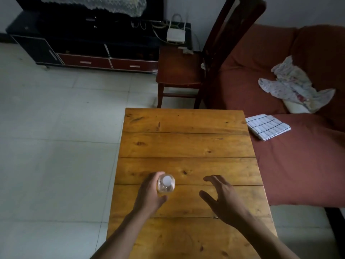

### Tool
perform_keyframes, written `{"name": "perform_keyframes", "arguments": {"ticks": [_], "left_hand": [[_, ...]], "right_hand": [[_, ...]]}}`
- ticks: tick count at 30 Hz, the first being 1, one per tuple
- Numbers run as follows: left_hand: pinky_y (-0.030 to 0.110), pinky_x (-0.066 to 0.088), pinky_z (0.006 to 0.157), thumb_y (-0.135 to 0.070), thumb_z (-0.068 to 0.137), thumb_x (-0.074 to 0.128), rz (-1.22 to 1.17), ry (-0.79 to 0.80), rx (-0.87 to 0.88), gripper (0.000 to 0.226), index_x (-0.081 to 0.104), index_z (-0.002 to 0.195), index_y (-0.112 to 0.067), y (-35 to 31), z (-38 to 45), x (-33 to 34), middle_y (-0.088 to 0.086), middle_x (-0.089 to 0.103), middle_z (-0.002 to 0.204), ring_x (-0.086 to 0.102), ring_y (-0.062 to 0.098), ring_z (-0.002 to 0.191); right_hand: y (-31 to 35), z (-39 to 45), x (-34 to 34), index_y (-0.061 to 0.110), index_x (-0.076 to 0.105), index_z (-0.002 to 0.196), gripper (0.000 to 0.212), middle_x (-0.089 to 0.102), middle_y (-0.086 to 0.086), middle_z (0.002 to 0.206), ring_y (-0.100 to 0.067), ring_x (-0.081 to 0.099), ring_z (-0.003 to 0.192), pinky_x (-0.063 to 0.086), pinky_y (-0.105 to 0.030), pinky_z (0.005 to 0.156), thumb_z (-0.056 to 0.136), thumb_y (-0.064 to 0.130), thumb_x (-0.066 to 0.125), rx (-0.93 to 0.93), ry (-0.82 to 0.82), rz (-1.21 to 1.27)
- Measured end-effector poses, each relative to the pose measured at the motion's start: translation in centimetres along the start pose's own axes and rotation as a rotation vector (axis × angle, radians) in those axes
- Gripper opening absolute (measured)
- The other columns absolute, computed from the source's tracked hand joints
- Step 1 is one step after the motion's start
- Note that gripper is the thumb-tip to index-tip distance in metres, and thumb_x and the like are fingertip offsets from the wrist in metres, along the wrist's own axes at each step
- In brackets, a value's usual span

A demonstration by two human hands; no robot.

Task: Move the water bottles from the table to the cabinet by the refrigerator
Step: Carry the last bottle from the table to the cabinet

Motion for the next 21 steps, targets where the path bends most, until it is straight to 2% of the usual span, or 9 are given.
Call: {"name": "perform_keyframes", "arguments": {"ticks": [3, 5, 7, 9, 11, 14, 17, 18, 21], "left_hand": [[0.008, 0.042, 0.09, -0.014, 0.071, 0.083, -0.044, 0.033, 0.064, 0.071, 0.053, 0.131, -0.035, 1.5, 1.6, 0.8, -0.021, 0.056, 0.122, 0.056, 0.004, 0.116], [0.003, 0.04, 0.082, -0.024, 0.069, 0.083, -0.056, 0.01, 0.08, 0.065, 0.056, 0.127, -0.032, 1.9, 2.3, 1.1, -0.021, 0.058, 0.116, 0.058, 0.002, 0.107], [0.01, 0.046, 0.074, -0.046, 0.065, 0.079, -0.074, -0.06, 0.077, 0.062, 0.058, 0.12, -0.028, 1.9, 2.5, 1.4, -0.017, 0.059, 0.107, 0.058, -0.002, 0.094], [0.018, 0.05, 0.071, -0.054, 0.065, 0.078, -0.083, -0.113, 0.089, 0.064, 0.058, 0.119, -0.025, 2.0, 2.4, 2.0, -0.012, 0.059, 0.105, 0.057, 0.0, 0.09], [0.02, 0.05, 0.073, -0.051, 0.069, 0.081, -0.077, -0.118, 0.106, 0.065, 0.054, 0.123, -0.026, 2.3, 2.1, 2.8, -0.009, 0.058, 0.11, 0.056, 0.005, 0.095], [0.023, 0.051, 0.076, -0.049, 0.071, 0.08, -0.08, -0.116, 0.115, 0.065, 0.052, 0.125, -0.026, 3.0, 2.0, 3.8, -0.007, 0.059, 0.112, 0.057, 0.009, 0.1], [0.03, 0.054, 0.075, -0.034, 0.068, 0.088, -0.107, -0.124, 0.087, 0.064, 0.056, 0.123, -0.021, 3.4, 2.4, 4.2, -0.005, 0.062, 0.11, 0.061, 0.013, 0.098], [0.029, 0.054, 0.073, -0.028, 0.066, 0.09, -0.105, -0.131, 0.082, 0.064, 0.058, 0.121, -0.019, 3.4, 2.5, 4.1, -0.005, 0.063, 0.108, 0.062, 0.015, 0.096], [0.011, 0.045, 0.07, -0.019, 0.061, 0.092, -0.098, -0.148, 0.086, 0.063, 0.061, 0.116, -0.018, 2.9, 2.6, 3.2, -0.009, 0.063, 0.102, 0.062, 0.013, 0.091]], "right_hand": [[-1.1, 0.6, 1.5, 0.031, 0.042, 0.142, 0.061, 0.043, 0.008, 0.147, -0.009, 0.047, 0.122, 0.046, -0.023, 0.092, 0.091, 0.063, 0.047, 0.016, -0.007, 0.018], [-1.5, 0.8, 2.2, 0.031, 0.043, 0.142, 0.065, 0.043, 0.008, 0.146, -0.008, 0.045, 0.123, 0.045, -0.022, 0.092, 0.088, 0.069, 0.041, 0.023, 0.001, 0.023], [-1.8, 1.0, 2.8, 0.029, 0.043, 0.142, 0.073, 0.043, 0.006, 0.146, -0.01, 0.046, 0.124, 0.047, -0.025, 0.093, 0.085, 0.074, 0.033, 0.023, 0.011, 0.028], [-2.1, 1.3, 3.4, 0.029, 0.042, 0.142, 0.069, 0.042, 0.006, 0.147, -0.011, 0.046, 0.124, 0.048, -0.026, 0.093, 0.088, 0.071, 0.037, 0.033, 0.011, 0.028], [-2.2, 1.6, 3.8, 0.03, 0.042, 0.141, 0.061, 0.042, 0.007, 0.147, -0.01, 0.047, 0.124, 0.049, -0.026, 0.093, 0.091, 0.064, 0.045, 0.043, 0.002, 0.036], [-2.3, 2.0, 4.3, 0.031, 0.041, 0.141, 0.061, 0.042, 0.006, 0.147, -0.011, 0.047, 0.124, 0.048, -0.024, 0.091, 0.091, 0.064, 0.045, 0.035, 0.002, 0.045], [-2.2, 2.1, 4.6, 0.03, 0.041, 0.142, 0.059, 0.042, 0.005, 0.147, -0.012, 0.046, 0.125, 0.043, -0.021, 0.089, 0.092, 0.061, 0.047, 0.017, 0.003, 0.047], [-2.1, 2.1, 4.5, 0.029, 0.041, 0.142, 0.059, 0.043, 0.005, 0.147, -0.012, 0.046, 0.124, 0.045, -0.022, 0.09, 0.092, 0.061, 0.048, 0.014, 0.0, 0.054], [-1.7, 2.1, 3.8, 0.028, 0.042, 0.141, 0.058, 0.044, 0.003, 0.146, -0.014, 0.048, 0.125, 0.05, -0.029, 0.095, 0.092, 0.059, 0.05, 0.009, -0.025, 0.064]]}}
Point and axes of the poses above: each hand's wrist, its own z-axis towards the middle knuckle, its own x-axis out of the palm, y = z × x, the point moved 3 cm from there along z, towards the middle knuckle
